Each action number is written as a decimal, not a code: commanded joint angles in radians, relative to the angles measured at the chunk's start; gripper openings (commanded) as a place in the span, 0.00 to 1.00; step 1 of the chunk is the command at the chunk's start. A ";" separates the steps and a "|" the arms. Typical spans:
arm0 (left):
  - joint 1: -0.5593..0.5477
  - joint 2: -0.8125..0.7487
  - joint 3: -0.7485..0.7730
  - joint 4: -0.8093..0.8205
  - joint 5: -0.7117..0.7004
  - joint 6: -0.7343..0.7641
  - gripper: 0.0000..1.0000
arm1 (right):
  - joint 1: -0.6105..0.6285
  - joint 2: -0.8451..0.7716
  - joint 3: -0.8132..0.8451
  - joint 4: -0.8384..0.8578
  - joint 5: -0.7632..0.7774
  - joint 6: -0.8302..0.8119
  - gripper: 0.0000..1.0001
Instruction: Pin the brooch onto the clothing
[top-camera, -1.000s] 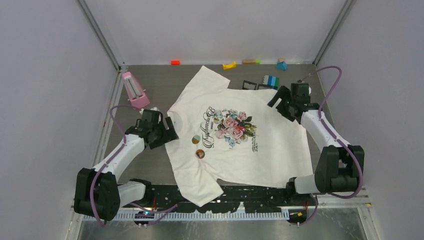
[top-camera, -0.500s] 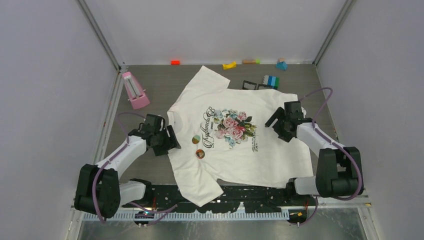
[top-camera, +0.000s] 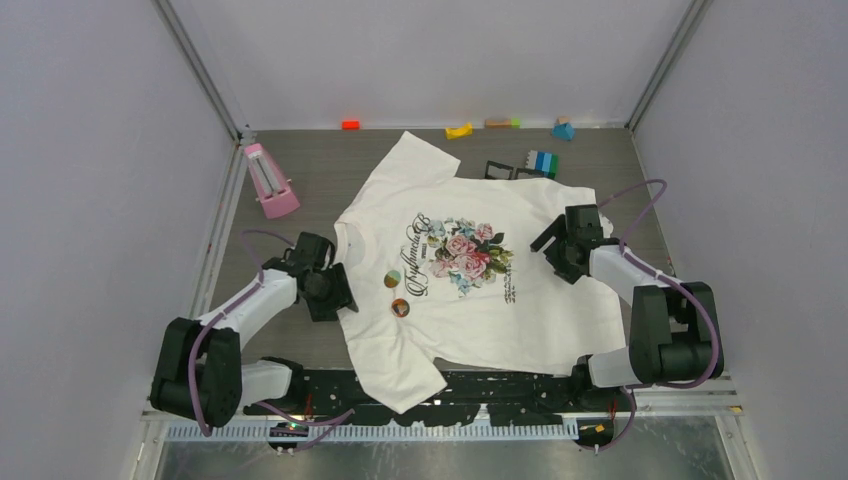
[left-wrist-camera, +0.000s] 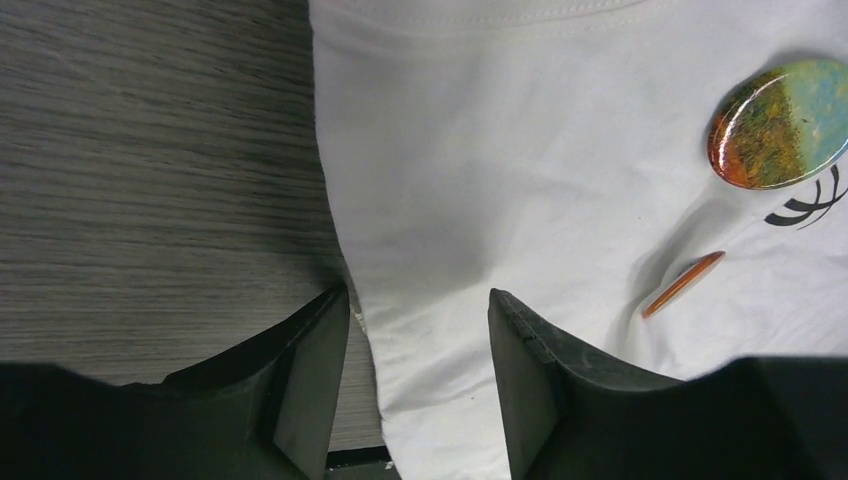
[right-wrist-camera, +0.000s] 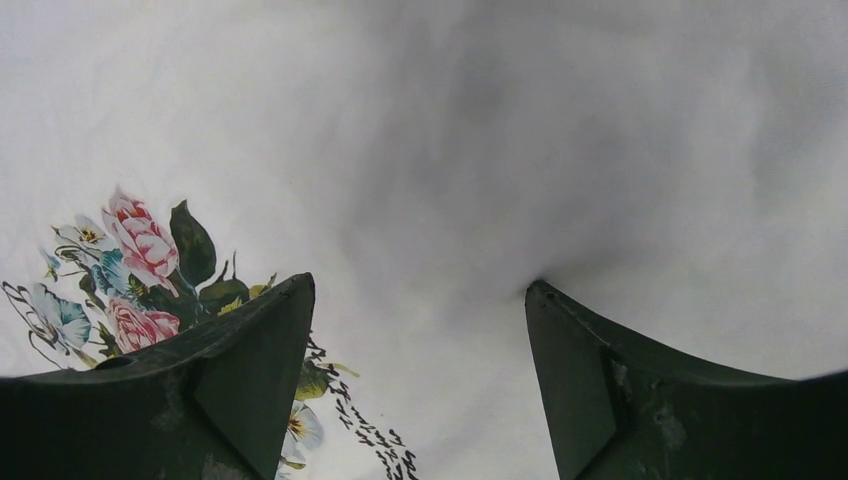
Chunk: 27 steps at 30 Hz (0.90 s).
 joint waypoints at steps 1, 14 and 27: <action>-0.011 0.038 -0.021 0.022 -0.014 -0.010 0.53 | 0.001 0.041 -0.020 0.032 0.035 0.031 0.83; -0.009 0.105 -0.008 -0.034 -0.159 -0.043 0.00 | 0.000 0.047 0.009 -0.034 0.100 0.030 0.83; 0.014 -0.001 -0.021 -0.079 -0.238 -0.098 0.00 | -0.012 0.041 0.023 -0.078 0.171 0.016 0.84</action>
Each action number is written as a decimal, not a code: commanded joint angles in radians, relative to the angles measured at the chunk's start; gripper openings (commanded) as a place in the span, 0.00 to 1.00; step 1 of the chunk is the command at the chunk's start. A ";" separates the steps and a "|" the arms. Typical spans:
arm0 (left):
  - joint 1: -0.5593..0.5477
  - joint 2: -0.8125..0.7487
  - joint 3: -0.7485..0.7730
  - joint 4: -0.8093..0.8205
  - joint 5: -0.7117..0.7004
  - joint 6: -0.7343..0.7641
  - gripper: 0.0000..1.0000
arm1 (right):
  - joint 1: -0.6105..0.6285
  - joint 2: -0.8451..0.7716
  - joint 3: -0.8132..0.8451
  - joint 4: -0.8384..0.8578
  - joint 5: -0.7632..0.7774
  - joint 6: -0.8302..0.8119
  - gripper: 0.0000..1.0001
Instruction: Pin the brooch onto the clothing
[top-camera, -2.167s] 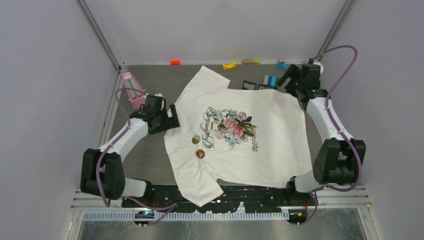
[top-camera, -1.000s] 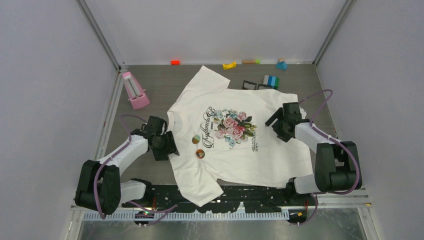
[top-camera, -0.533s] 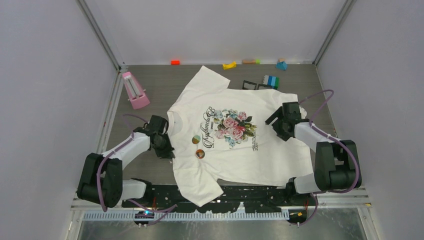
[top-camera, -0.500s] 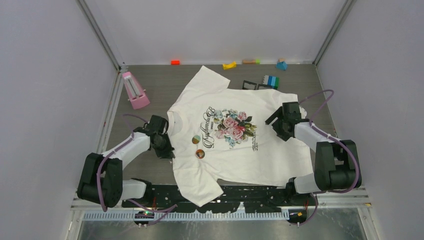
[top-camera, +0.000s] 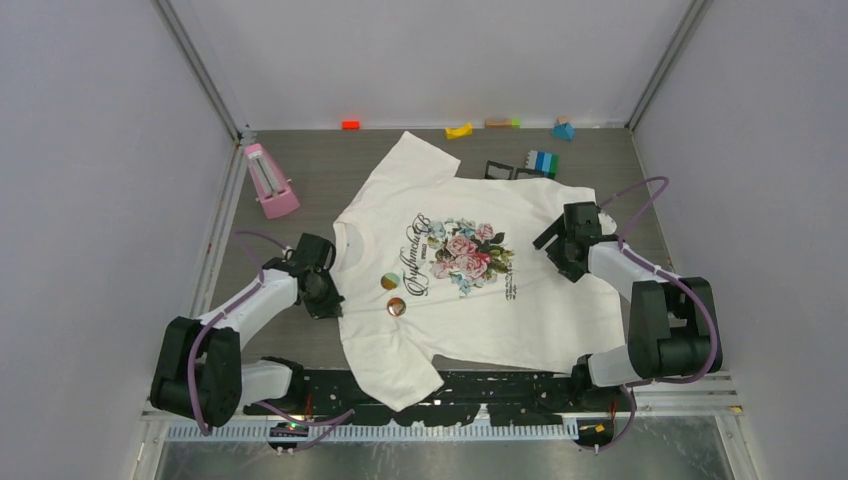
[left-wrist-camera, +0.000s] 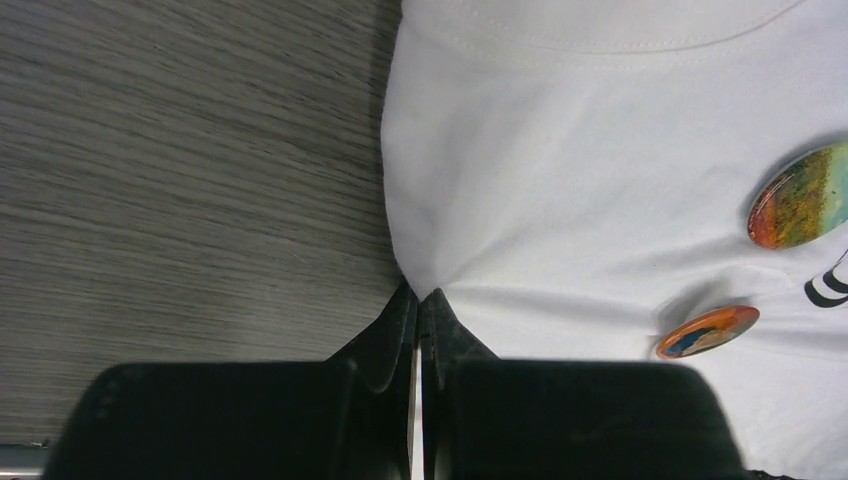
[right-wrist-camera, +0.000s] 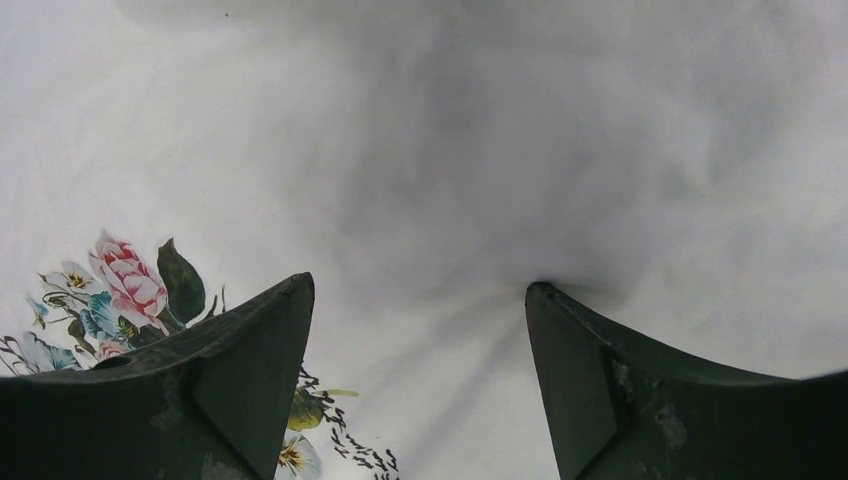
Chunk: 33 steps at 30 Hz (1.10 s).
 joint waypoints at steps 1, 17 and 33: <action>0.018 -0.004 -0.022 -0.050 -0.104 -0.004 0.00 | -0.015 0.013 -0.002 -0.065 0.094 -0.015 0.84; 0.018 -0.161 0.161 -0.055 -0.075 0.151 1.00 | -0.017 -0.078 0.109 -0.112 0.070 -0.221 0.90; 0.018 -0.334 0.435 0.227 -0.366 0.639 1.00 | -0.012 -0.451 0.149 0.060 -0.047 -0.477 0.94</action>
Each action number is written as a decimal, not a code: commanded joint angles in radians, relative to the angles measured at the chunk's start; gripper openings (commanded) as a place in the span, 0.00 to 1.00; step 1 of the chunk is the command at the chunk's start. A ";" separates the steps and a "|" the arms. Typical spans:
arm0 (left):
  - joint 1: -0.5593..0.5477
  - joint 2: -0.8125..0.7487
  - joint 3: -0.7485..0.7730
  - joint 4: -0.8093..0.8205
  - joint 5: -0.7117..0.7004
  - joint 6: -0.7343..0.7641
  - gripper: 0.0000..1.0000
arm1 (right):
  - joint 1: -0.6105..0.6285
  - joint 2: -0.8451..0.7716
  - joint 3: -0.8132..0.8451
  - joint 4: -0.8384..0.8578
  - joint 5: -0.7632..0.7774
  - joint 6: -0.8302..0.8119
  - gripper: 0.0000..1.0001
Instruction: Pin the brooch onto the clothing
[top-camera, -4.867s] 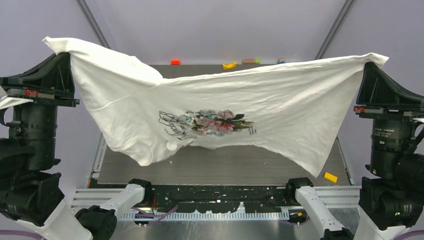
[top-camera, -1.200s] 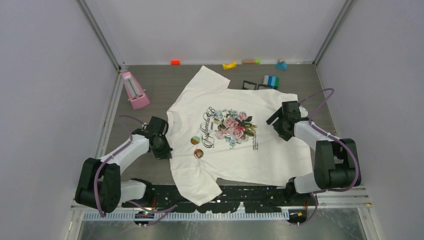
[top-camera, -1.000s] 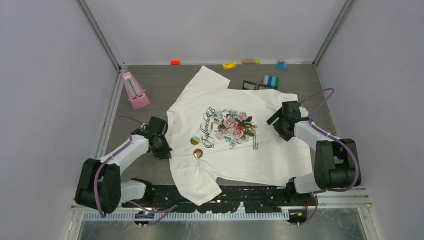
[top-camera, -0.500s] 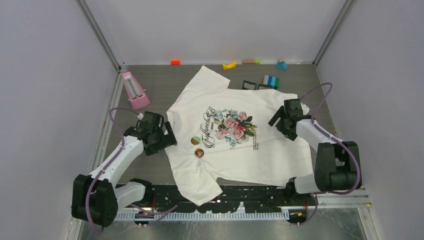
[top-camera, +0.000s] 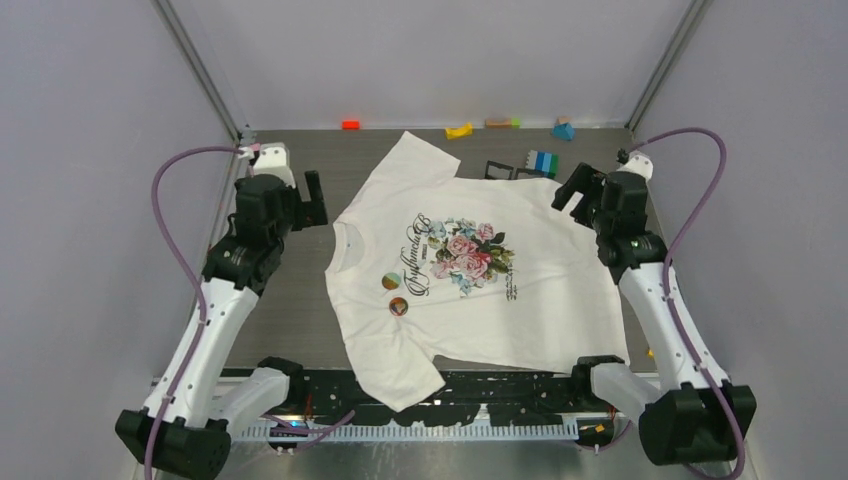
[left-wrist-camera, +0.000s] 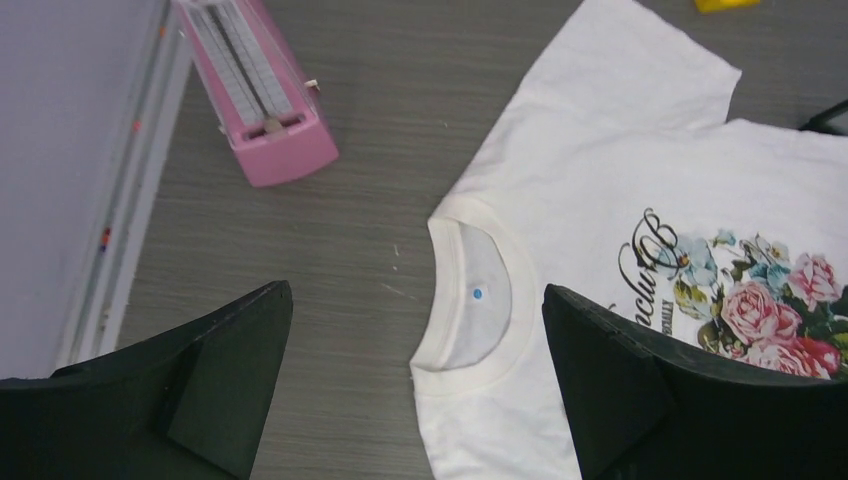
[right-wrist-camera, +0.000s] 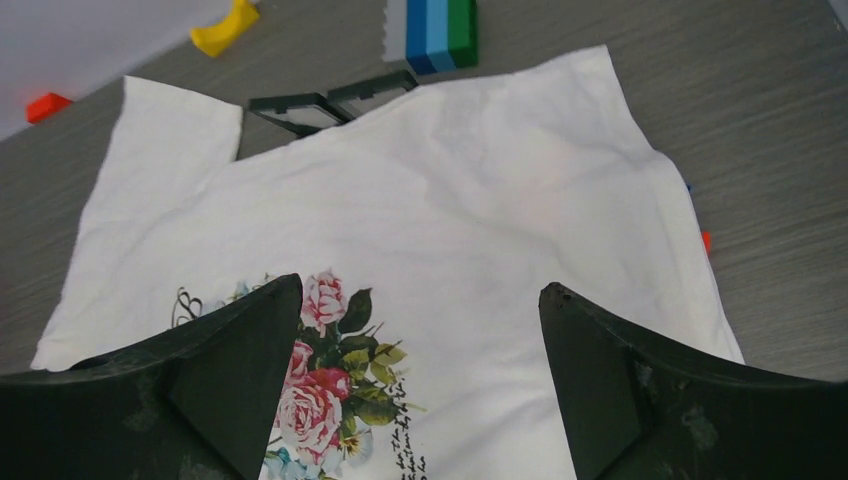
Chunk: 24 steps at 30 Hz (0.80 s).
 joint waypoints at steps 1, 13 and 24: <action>0.005 -0.130 -0.093 0.176 -0.106 0.141 1.00 | 0.000 -0.162 -0.109 0.180 -0.064 -0.088 0.95; 0.005 -0.301 -0.207 0.212 -0.107 0.159 1.00 | 0.022 -0.408 -0.354 0.349 -0.081 -0.095 1.00; 0.005 -0.294 -0.211 0.211 -0.111 0.159 1.00 | 0.060 -0.377 -0.330 0.315 -0.043 -0.099 1.00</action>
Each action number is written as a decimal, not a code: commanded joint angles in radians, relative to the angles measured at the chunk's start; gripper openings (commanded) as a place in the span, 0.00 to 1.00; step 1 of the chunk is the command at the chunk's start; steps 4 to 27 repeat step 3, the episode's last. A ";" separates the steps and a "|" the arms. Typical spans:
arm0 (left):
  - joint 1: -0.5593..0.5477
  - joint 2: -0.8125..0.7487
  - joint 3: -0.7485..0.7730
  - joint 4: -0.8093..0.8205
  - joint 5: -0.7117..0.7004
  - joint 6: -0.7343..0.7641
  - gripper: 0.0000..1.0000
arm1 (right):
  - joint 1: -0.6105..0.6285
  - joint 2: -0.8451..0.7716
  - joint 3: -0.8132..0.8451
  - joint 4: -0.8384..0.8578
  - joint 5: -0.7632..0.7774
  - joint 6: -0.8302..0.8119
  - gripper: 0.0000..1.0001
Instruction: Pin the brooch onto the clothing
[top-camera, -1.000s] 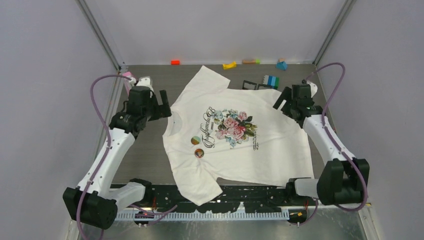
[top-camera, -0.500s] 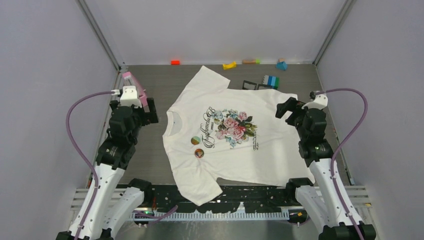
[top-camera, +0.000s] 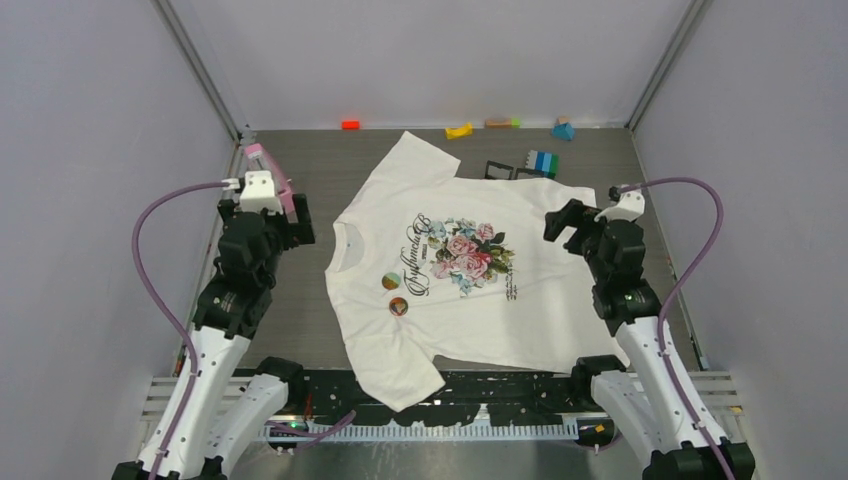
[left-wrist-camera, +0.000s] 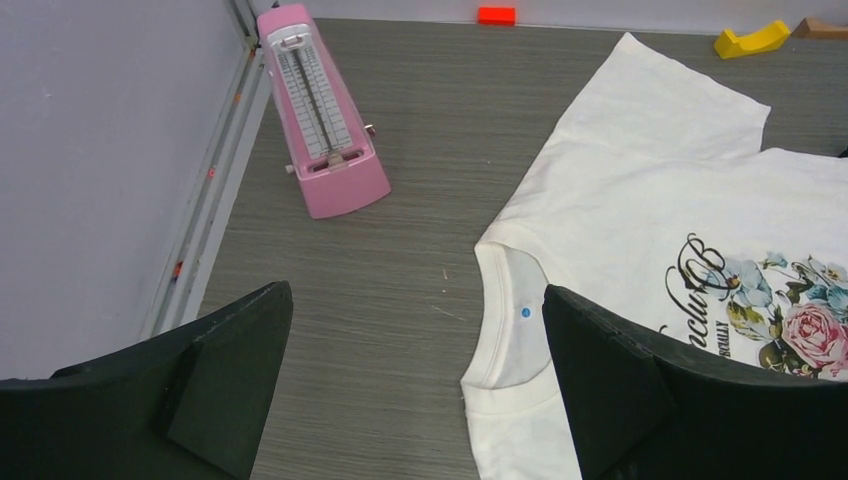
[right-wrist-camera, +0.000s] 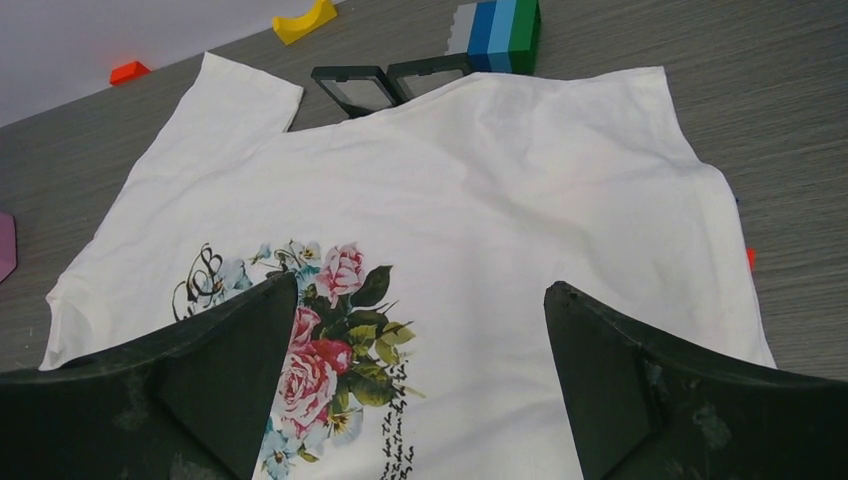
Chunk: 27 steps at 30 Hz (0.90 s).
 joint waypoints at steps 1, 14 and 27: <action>0.005 -0.002 -0.002 0.054 -0.021 0.008 1.00 | 0.013 -0.032 0.026 0.046 0.040 -0.015 1.00; 0.005 0.003 -0.002 0.054 -0.018 0.007 1.00 | 0.014 -0.043 0.026 0.045 0.050 -0.011 1.00; 0.005 0.003 -0.002 0.054 -0.018 0.007 1.00 | 0.014 -0.043 0.026 0.045 0.050 -0.011 1.00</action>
